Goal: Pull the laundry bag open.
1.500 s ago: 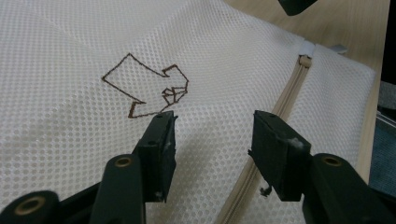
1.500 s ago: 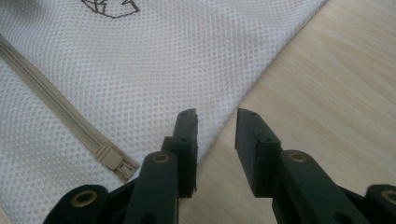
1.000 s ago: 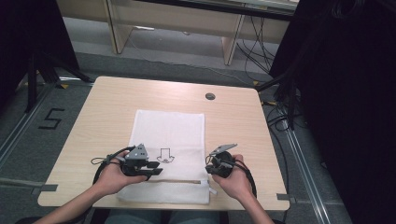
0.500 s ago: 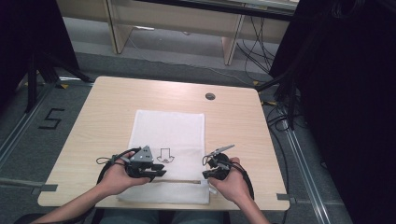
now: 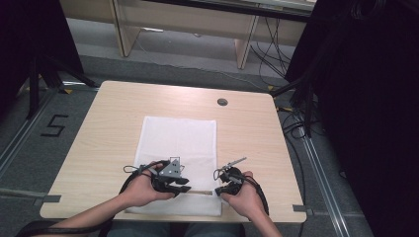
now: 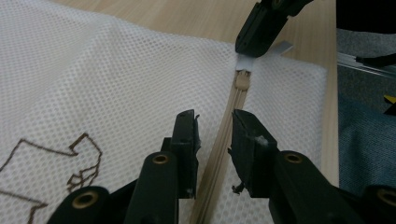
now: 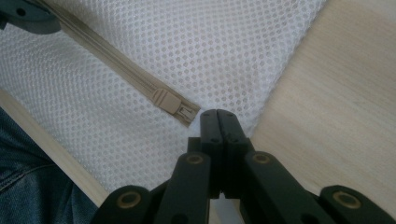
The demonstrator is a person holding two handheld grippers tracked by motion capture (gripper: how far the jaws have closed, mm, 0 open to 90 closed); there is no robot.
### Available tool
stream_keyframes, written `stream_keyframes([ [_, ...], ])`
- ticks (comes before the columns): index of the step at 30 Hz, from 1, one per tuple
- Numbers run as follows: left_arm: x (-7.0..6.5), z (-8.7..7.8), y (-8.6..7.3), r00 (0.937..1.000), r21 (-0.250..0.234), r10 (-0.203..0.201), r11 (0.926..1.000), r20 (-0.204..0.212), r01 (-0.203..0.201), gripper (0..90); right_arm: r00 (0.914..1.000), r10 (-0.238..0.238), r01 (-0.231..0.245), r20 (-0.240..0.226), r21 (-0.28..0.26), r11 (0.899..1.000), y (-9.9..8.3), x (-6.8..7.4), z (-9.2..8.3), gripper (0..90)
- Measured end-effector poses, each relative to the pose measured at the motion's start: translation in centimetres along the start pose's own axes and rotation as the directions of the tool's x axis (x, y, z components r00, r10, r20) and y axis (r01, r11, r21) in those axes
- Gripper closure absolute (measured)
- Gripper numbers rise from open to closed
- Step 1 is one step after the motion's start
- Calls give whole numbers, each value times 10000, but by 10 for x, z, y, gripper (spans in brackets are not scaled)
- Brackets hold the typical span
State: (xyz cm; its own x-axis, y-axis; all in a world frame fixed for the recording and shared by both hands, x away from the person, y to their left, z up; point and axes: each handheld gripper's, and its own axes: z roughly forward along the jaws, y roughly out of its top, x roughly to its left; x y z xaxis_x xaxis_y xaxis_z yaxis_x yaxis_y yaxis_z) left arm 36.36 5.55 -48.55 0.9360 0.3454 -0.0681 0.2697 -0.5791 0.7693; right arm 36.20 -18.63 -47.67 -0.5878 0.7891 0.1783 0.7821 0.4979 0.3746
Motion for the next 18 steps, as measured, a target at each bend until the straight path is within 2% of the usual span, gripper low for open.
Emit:
stream_keyframes([
  [1, 1, 1, 2, 9998, 23, 192, 9998, 53, -192, 699, 9999, -137, 137, 16, -68, 9999, 0, -1, 1, 900],
  [2, 0, 3, 3, 10000, 28, 40, 10000, 85, -40, 697, 10000, 44, -44, 29, 89, 10000, 0, 0, 2, 900],
  [3, 0, 5, 3, 9999, -3, -29, 10000, 129, 29, 696, 10000, -70, 70, 37, 42, 10000, 0, -1, 4, 900],
  [5, 1, 9, 4, 9997, 135, 110, 9998, 197, -113, 694, 10000, -4, 4, 26, 82, 10000, 1, 0, 6, 900],
  [6, -1, 12, 4, 9996, 137, 28, 9999, 270, -32, 693, 9997, -237, 237, 56, 61, 9997, 2, 0, 7, 900],
  [8, -2, 15, 5, 9994, 322, 181, 9993, 309, -191, 690, 9994, -247, 244, 252, 119, 9996, 2, 3, 7, 900],
  [12, -6, 23, 10, 9987, 321, 210, 9992, 460, -225, 684, 9994, -307, 305, 184, 118, 9995, 3, 1, 8, 900],
  [13, -7, 24, 12, 9987, 278, 180, 9994, 481, -194, 683, 9995, -282, 281, 135, 126, 9995, 3, 1, 8, 900],
  [14, -7, 25, 14, 9984, 316, 227, 9992, 509, -243, 683, 9999, 11, -15, 168, 246, 9997, 2, 2, 7, 900],
  [15, -7, 27, 15, 9983, 324, 240, 9991, 528, -257, 681, 9997, -196, 194, 145, 122, 9997, 2, 1, 7, 900],
  [18, -8, 33, 18, 9980, 393, 282, 9988, 568, -305, 682, 9994, -301, 300, 161, 94, 9995, 2, 1, 7, 900],
])
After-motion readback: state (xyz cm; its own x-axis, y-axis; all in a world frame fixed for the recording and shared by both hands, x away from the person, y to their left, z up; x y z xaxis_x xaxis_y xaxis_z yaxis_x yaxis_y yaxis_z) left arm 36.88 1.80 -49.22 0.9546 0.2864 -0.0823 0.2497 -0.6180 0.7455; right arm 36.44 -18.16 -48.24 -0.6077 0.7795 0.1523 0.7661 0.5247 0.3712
